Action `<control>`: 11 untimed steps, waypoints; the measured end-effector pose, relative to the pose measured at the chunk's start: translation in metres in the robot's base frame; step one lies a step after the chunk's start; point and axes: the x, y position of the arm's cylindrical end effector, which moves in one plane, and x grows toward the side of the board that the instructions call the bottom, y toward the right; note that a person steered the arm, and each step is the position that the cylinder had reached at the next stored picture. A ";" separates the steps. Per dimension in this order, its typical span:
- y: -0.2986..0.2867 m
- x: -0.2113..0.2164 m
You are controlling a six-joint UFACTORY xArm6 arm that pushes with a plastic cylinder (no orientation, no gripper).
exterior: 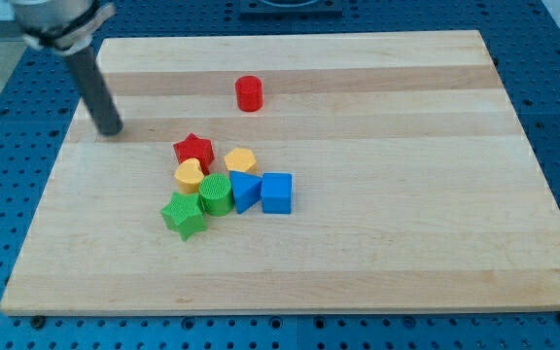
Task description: Separate red star from the yellow heart
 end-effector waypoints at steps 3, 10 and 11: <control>0.047 0.067; 0.125 0.016; 0.125 0.016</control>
